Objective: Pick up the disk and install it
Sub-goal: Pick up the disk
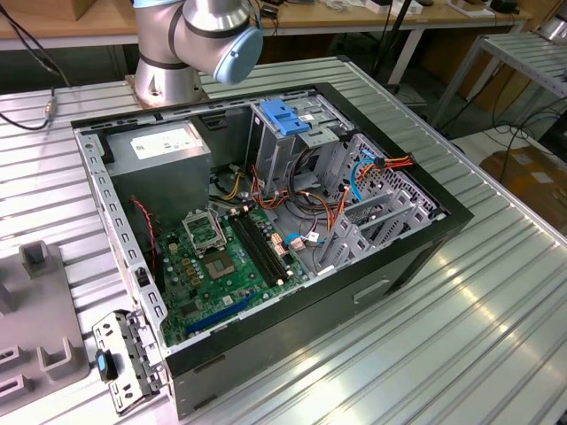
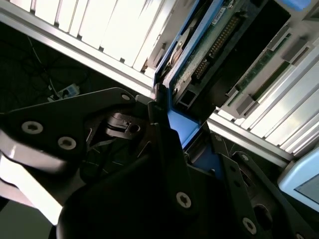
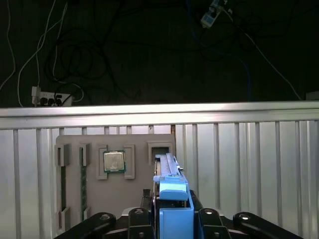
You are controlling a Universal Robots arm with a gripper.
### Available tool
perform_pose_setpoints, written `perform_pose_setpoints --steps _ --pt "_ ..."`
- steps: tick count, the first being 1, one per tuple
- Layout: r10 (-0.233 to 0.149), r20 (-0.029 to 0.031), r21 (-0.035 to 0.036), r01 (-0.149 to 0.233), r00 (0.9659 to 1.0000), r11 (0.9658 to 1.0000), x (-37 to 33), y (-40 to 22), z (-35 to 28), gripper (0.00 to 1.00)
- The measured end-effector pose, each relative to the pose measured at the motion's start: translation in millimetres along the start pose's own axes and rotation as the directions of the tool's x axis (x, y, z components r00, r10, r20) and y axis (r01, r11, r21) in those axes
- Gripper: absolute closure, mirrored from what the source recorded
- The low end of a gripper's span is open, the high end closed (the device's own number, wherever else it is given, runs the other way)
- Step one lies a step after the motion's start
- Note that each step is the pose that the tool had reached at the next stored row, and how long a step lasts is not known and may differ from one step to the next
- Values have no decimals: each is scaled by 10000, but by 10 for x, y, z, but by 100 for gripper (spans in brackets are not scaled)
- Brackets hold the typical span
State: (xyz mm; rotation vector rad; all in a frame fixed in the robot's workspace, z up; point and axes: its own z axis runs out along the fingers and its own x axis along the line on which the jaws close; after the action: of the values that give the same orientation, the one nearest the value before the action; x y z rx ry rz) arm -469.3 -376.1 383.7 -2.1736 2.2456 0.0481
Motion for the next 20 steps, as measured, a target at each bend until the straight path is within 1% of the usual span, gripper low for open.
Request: perform_pose_setpoints --steps 1,3,9,14,17,20 --pt "0 0 1 0 10000 10000 -1 0 -26 63" --pt "0 1 2 0 10000 10000 -2 1 -53 63" --pt "0 8 -2 0 10000 10000 -2 0 -59 63" --pt "2 5 -52 -2 10000 10000 -3 -2 -76 63" --pt "2 6 -66 -2 10000 10000 -4 -2 -113 63" --pt "3 6 -73 -2 10000 10000 -6 -1 -178 63"
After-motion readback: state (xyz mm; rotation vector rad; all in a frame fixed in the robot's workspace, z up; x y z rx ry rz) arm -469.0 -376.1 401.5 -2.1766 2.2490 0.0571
